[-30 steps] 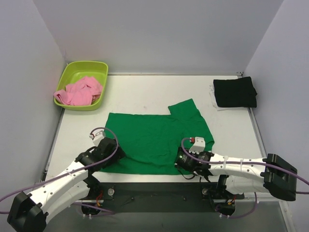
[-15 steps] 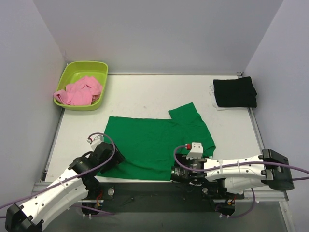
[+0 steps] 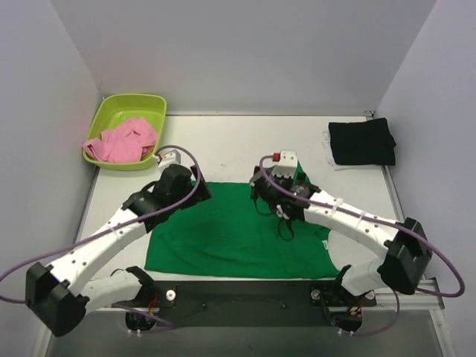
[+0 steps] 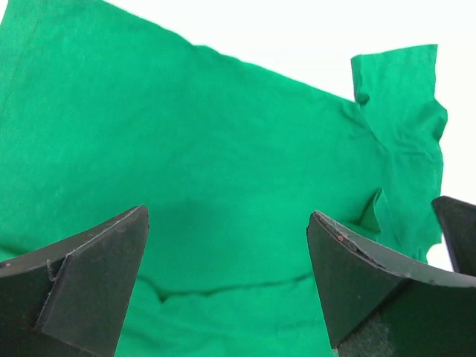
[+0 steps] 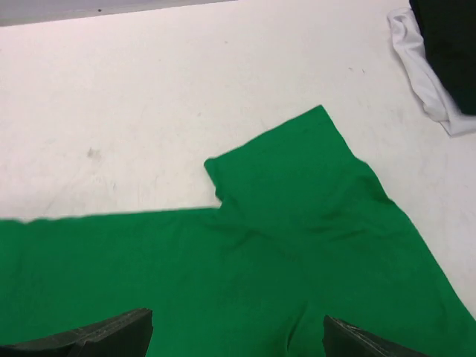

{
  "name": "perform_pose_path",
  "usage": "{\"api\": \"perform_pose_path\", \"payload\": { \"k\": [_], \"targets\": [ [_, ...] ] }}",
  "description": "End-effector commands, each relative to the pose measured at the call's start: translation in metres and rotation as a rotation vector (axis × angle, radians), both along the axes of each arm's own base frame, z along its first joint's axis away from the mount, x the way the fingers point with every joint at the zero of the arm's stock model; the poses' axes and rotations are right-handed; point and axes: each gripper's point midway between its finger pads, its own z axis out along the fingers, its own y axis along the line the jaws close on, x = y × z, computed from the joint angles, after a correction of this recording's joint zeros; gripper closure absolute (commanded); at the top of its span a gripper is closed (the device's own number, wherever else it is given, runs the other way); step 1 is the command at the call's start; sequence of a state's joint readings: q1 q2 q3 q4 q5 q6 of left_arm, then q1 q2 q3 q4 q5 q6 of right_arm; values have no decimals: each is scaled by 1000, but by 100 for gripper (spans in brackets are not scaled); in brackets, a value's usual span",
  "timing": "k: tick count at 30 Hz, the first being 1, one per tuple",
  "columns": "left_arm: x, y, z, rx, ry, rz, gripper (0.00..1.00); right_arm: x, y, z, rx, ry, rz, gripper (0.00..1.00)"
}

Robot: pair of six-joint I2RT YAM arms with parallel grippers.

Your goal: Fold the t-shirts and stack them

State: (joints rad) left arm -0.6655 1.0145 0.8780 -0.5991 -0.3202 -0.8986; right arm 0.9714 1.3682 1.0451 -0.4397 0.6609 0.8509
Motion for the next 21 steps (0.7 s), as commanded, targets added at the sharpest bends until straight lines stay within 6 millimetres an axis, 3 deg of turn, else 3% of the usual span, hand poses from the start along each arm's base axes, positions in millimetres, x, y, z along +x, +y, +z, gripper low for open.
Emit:
{"api": "perform_pose_path", "payload": {
  "k": [1,2,4,5,6,8,11,16,21],
  "targets": [
    [56,-12,25,34,-115,-38,3,72,7,11,68,18,100,0],
    [69,-7,11,41,-72,-28,3,84,-1,9,82,26,87,0],
    [90,0,12,27,-77,-4,3,113,-23,2,162,59,54,0],
    [95,1,0,18,-40,-11,3,126,-29,6,197,45,52,0],
    [106,17,-2,15,-36,31,2,140,-55,2,208,53,11,0],
    [120,34,-14,25,-9,77,3,154,-68,8,257,50,22,0],
    [138,66,-25,24,29,139,3,177,-102,9,282,65,0,0],
    [154,117,-47,69,101,233,5,192,-127,-7,231,139,18,0],
    [167,130,-72,119,157,214,12,199,-140,-25,235,179,1,0]
  ]
}}
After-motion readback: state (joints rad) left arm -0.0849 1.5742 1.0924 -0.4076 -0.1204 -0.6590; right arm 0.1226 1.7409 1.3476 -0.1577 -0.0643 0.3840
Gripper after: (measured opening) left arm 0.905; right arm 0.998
